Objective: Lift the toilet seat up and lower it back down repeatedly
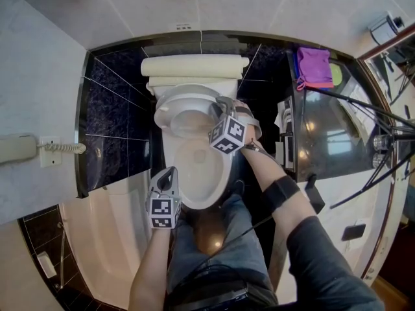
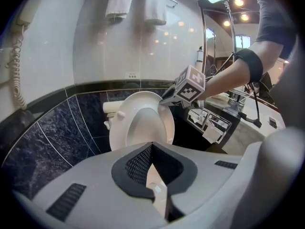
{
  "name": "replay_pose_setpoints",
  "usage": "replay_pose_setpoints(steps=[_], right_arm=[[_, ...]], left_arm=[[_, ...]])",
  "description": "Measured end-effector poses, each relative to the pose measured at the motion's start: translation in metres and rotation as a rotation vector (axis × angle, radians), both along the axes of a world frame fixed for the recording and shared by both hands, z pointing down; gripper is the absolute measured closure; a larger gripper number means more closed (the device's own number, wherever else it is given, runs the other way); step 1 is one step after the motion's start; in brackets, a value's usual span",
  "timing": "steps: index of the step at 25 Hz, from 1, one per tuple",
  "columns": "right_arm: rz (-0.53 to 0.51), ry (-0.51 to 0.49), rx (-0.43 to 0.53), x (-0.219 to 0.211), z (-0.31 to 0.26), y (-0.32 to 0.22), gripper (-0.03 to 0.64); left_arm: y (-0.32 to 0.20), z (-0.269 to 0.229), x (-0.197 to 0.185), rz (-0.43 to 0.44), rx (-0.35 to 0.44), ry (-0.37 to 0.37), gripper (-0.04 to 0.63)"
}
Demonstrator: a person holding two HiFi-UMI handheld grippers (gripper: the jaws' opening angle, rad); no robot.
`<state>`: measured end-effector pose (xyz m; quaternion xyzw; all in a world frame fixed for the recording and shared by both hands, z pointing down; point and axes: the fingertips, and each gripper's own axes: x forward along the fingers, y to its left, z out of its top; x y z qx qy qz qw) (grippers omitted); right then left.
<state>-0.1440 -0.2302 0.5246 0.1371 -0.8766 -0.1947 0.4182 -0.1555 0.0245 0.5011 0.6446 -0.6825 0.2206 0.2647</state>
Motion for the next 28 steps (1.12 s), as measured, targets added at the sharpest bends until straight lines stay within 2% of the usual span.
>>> replay_pose_setpoints(steps=[6, 17, 28], right_arm=[[-0.013, 0.003, 0.041, 0.017, -0.007, 0.034, 0.52], [0.0, 0.015, 0.129, 0.062, -0.004, 0.124, 0.528], [-0.059, 0.104, 0.144, 0.107, 0.031, 0.219, 0.532]], left_arm=[[0.027, 0.026, 0.001, -0.02, -0.037, 0.022, 0.595], [0.056, 0.056, 0.014, 0.003, -0.045, 0.075, 0.595], [0.074, 0.079, 0.032, 0.034, -0.038, 0.109, 0.595]])
